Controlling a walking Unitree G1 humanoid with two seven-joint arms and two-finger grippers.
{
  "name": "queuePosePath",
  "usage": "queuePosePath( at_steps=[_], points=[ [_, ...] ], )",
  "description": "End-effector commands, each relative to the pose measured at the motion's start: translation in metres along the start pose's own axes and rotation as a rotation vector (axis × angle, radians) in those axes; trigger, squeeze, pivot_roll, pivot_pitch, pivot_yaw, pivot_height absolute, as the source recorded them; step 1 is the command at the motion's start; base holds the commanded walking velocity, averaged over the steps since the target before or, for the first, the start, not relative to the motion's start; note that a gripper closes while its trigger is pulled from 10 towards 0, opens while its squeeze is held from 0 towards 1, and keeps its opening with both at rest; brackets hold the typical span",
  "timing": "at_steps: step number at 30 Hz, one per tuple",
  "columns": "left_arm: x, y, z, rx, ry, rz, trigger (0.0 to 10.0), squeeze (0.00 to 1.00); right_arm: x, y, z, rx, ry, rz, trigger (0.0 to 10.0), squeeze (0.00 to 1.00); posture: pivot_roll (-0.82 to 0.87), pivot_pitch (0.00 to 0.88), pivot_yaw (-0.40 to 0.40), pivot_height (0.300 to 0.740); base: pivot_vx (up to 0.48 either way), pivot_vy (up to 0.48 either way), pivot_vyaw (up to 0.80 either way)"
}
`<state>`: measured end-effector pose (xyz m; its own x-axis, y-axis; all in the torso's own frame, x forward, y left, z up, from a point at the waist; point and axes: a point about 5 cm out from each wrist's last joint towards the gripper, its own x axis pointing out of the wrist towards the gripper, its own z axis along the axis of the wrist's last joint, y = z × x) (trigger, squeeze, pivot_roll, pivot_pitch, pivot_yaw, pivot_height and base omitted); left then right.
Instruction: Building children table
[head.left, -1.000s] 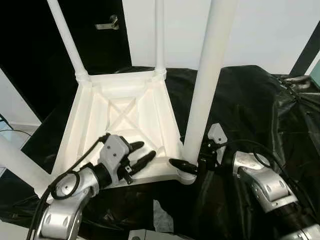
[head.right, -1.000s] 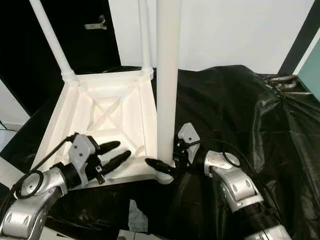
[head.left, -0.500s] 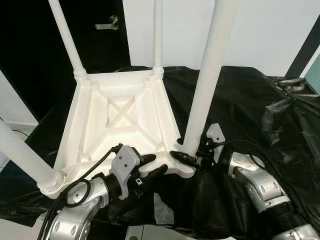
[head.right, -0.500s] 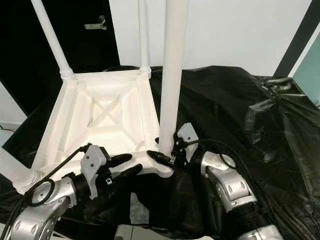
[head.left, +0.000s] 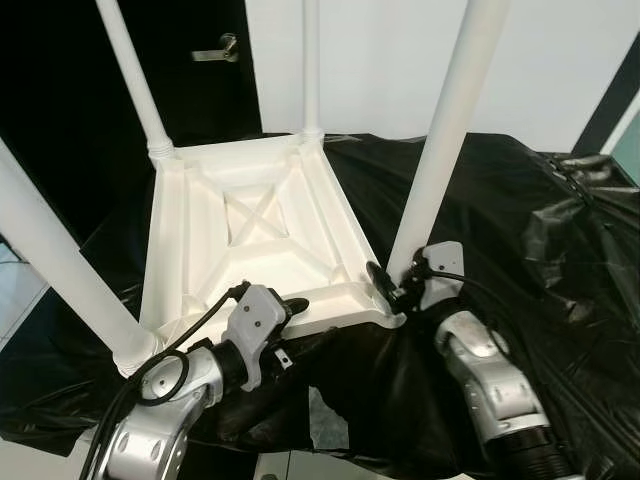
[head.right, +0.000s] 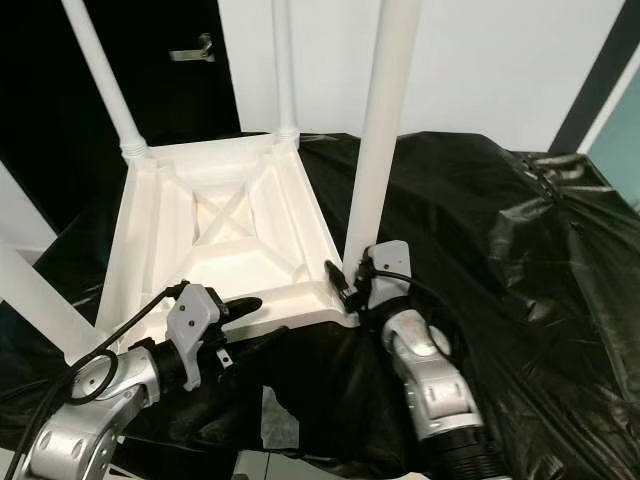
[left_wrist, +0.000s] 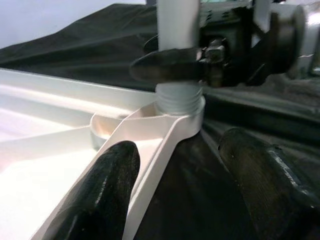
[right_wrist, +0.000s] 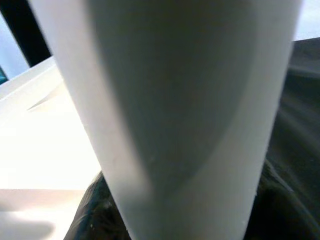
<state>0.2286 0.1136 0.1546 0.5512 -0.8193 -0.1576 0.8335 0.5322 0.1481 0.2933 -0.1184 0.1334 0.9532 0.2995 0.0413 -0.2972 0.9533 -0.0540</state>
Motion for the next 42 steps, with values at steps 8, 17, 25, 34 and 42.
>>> queuePosePath(
  at_steps=[8, 17, 25, 34, 42],
  points=[
    [0.007, 0.007, -0.001, 0.032, 0.016, 0.08, 10.0, 0.0, 0.008, 0.015, -0.003, 0.015, 0.015, -0.197, 10.0, 0.0, 0.07, 0.0, 0.015, 0.74, 0.0, 0.0, 0.0],
    [0.01, 0.004, -0.001, 0.044, 0.009, 0.073, 10.0, 0.0, 0.003, 0.01, 0.005, 0.021, -0.056, -0.209, 10.0, 1.0, 0.07, 0.0, 0.007, 0.74, 0.0, 0.0, 0.0],
    [0.009, 0.003, -0.003, 0.046, 0.017, 0.07, 10.0, 0.0, -0.009, -0.001, 0.01, 0.009, -0.099, -0.085, 10.0, 1.0, 0.07, 0.0, -0.006, 0.74, 0.0, 0.0, 0.0],
    [0.011, 0.002, -0.004, 0.045, 0.018, 0.071, 10.0, 0.0, -0.017, -0.022, 0.005, -0.036, -0.054, 0.252, 10.0, 0.0, 0.07, 0.0, -0.007, 0.74, 0.0, 0.0, 0.0],
    [0.015, 0.004, -0.004, 0.056, 0.013, 0.073, 10.0, 0.0, 0.004, -0.022, -0.007, -0.137, 0.022, 0.428, 10.0, 0.0, 0.08, 0.0, -0.016, 0.74, 0.0, 0.0, 0.0]
  ],
)
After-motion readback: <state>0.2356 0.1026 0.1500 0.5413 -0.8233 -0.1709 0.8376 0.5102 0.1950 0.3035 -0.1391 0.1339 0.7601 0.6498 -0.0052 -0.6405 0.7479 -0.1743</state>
